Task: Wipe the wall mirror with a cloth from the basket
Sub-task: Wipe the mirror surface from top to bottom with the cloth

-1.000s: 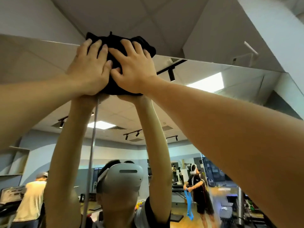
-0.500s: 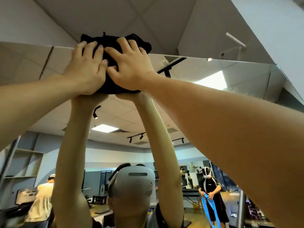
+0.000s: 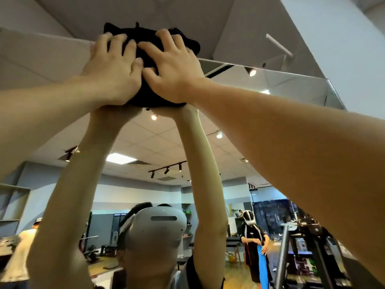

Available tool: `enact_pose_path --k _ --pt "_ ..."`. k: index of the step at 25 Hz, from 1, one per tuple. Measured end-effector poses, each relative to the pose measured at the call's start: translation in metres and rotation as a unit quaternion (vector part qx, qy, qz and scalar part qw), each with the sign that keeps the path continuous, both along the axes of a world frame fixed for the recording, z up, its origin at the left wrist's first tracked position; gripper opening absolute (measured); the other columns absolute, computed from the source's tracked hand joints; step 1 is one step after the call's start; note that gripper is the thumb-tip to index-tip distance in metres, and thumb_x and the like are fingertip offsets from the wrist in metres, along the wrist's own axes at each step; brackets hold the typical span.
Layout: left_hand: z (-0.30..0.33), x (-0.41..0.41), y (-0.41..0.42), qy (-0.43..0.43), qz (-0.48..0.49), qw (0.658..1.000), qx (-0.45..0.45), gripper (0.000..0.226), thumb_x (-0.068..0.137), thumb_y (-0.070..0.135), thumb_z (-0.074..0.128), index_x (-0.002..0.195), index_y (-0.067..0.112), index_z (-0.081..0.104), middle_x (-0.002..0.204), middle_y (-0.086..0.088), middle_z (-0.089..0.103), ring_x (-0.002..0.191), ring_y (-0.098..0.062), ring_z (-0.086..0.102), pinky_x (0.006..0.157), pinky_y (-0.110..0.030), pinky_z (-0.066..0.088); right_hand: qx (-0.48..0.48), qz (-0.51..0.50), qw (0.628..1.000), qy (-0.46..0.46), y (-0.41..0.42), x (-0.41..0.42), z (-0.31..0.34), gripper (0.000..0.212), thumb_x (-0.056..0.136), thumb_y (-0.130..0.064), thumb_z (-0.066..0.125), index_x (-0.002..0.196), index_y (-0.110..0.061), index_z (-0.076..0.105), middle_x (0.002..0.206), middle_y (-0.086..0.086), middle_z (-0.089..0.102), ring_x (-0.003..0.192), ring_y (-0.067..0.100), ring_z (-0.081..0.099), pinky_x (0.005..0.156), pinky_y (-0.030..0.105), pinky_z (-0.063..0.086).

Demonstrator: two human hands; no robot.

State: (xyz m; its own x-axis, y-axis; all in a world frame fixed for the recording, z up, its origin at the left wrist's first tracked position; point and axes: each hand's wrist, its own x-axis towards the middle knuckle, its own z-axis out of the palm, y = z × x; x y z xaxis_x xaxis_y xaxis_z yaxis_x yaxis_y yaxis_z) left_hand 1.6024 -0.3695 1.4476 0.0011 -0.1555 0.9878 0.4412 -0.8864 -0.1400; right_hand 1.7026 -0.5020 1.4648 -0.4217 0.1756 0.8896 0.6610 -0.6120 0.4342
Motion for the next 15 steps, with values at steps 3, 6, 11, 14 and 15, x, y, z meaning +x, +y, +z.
enact_pose_path --k 3,6,11,14,15 --pt "0.001 0.022 -0.025 -0.001 0.018 1.0 0.011 0.061 0.105 0.04 0.018 0.158 0.009 0.021 0.165 -0.012 0.017 0.151 -0.034 0.008 0.125 -0.054 0.01 0.011 0.006 1.0 -0.006 -0.024 0.022 0.001 0.06 0.094 -0.051 0.038 0.152 -0.034 0.045 0.153 0.003 0.037 0.136 0.026 0.037 0.11 0.043 0.037" --pt "0.004 0.04 -0.052 0.005 0.022 1.0 0.01 0.06 0.105 0.039 0.018 0.157 0.009 0.022 0.165 -0.013 0.017 0.152 -0.035 0.008 0.124 -0.056 0.005 0.024 0.011 1.0 0.002 -0.047 0.041 0.001 0.059 0.094 -0.049 0.039 0.151 -0.034 0.046 0.153 0.002 0.037 0.136 0.025 0.037 0.109 0.041 0.037" --pt "0.005 0.079 -0.098 0.007 0.024 1.0 0.011 0.06 0.105 0.039 0.018 0.157 0.009 0.023 0.165 -0.013 0.018 0.152 -0.034 0.008 0.124 -0.057 0.004 0.03 -0.003 1.0 0.007 -0.094 0.079 0.0 0.058 0.095 -0.047 0.039 0.152 -0.033 0.044 0.152 0.002 0.037 0.135 0.024 0.037 0.104 0.036 0.036" --pt "0.003 0.103 -0.126 0.008 0.024 1.0 0.01 0.06 0.105 0.039 0.019 0.157 0.01 0.023 0.165 -0.013 0.018 0.152 -0.034 0.008 0.124 -0.057 0.005 0.028 -0.004 1.0 0.006 -0.12 0.104 -0.001 0.06 0.094 -0.048 0.038 0.151 -0.032 0.045 0.15 0.003 0.039 0.134 0.025 0.038 0.103 0.038 0.041" --pt "0.002 0.112 -0.138 0.007 0.025 1.0 0.011 0.06 0.105 0.039 0.019 0.157 0.01 0.023 0.165 -0.013 0.018 0.152 -0.035 0.008 0.124 -0.058 0.005 0.03 -0.004 1.0 0.005 -0.131 0.112 -0.002 0.06 0.094 -0.048 0.037 0.151 -0.032 0.045 0.15 0.003 0.039 0.133 0.025 0.039 0.103 0.039 0.043"
